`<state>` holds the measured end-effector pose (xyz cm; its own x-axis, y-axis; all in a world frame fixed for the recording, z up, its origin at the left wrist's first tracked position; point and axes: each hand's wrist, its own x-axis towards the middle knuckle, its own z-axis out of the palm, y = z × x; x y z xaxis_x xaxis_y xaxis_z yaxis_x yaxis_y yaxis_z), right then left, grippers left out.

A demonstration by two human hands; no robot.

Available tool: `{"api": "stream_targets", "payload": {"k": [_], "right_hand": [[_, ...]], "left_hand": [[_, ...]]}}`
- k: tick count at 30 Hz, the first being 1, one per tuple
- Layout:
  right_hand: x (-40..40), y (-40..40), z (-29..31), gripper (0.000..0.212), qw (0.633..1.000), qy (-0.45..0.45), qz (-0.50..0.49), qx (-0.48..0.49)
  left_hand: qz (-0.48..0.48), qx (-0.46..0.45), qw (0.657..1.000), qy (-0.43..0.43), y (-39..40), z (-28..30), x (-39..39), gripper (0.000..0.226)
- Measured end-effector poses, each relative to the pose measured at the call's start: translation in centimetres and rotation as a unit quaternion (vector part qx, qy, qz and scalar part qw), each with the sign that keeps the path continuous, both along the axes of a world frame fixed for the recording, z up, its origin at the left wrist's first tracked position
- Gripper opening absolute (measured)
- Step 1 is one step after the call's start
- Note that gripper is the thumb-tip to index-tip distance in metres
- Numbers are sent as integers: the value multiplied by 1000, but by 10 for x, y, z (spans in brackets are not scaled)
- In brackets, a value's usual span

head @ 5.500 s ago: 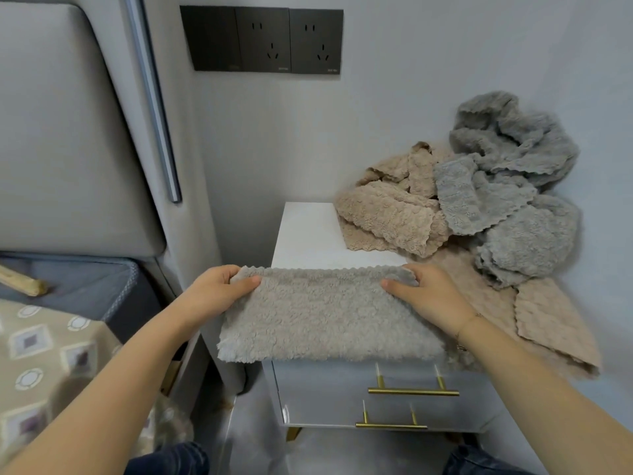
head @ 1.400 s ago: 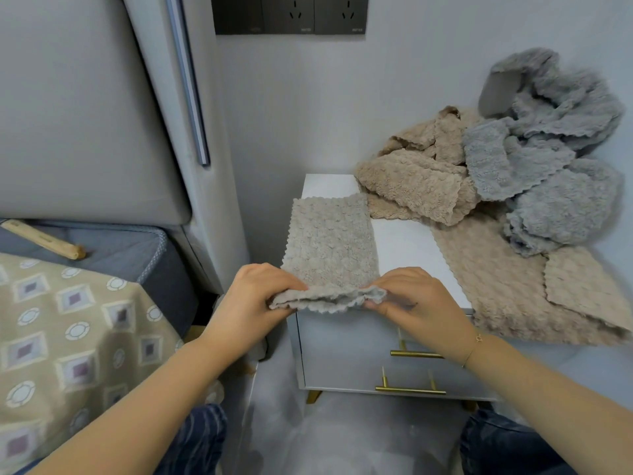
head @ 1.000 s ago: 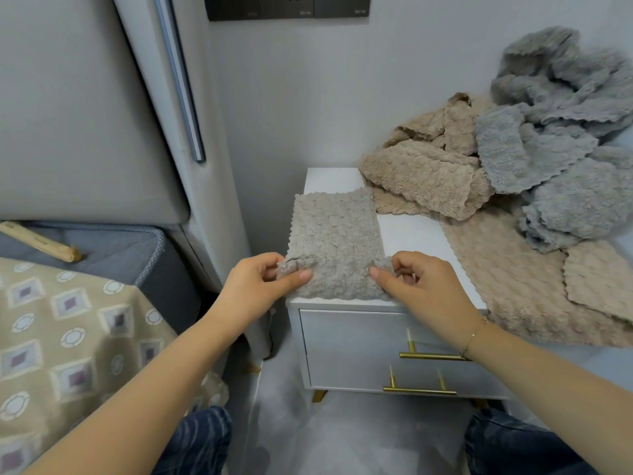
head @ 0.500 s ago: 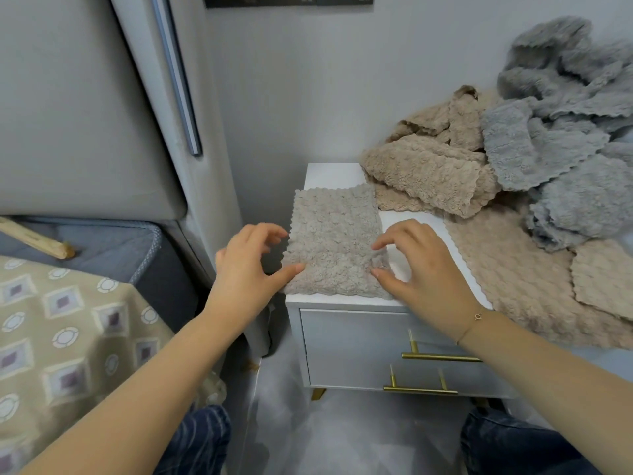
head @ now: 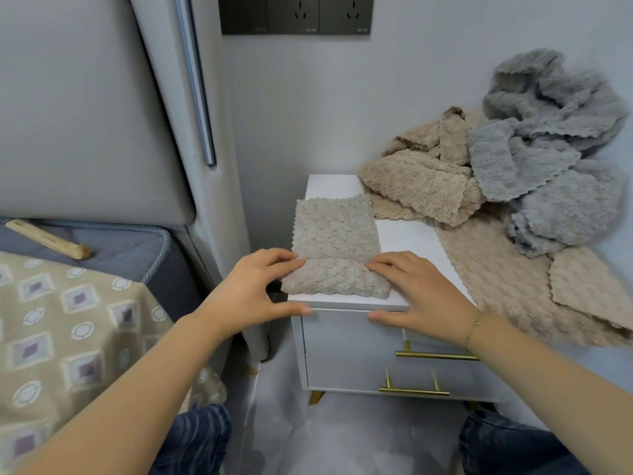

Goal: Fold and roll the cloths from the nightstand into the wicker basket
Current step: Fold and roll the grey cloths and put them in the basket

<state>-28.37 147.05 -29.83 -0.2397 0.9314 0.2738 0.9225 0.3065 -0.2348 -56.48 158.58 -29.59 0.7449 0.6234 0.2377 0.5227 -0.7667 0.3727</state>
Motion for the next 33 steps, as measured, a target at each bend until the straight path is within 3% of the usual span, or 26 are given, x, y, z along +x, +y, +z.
{"api": "stream_targets", "payload": {"k": [6, 8, 12, 16, 18, 22, 25, 29, 33], "right_hand": [[-5, -10, -4, 48, 997, 22, 3, 77], [-5, -13, -6, 39, 995, 42, 2, 93], [-4, -15, -5, 30, 990, 121, -32, 70], [-8, -16, 0, 39, 972, 220, -80, 23], [-11, -15, 1, 40, 962, 251, -103, -1], [-12, -9, 1, 43, 947, 280, -158, -14], [-15, -5, 2, 41, 941, 283, -183, -18], [-19, -2, 4, 45, 941, 258, -220, -2], [-16, 4, 4, 54, 938, 221, -266, 1]], "left_hand": [[11, 93, 996, 2, -18, -3, 0, 55], [21, 80, 996, -18, -24, -2, 1, 48], [47, -32, 995, -77, -32, 4, 2, 34], [53, -183, 974, -119, -32, 12, 6, 7], [69, -222, 965, -122, -29, 12, 6, 14], [105, -281, 948, -105, -18, 12, 9, 72], [157, -302, 934, -108, -18, 14, 15, 61], [179, -344, 913, -129, -12, 10, 20, 74], [215, -339, 906, -137, -10, 11, 28, 64]]}}
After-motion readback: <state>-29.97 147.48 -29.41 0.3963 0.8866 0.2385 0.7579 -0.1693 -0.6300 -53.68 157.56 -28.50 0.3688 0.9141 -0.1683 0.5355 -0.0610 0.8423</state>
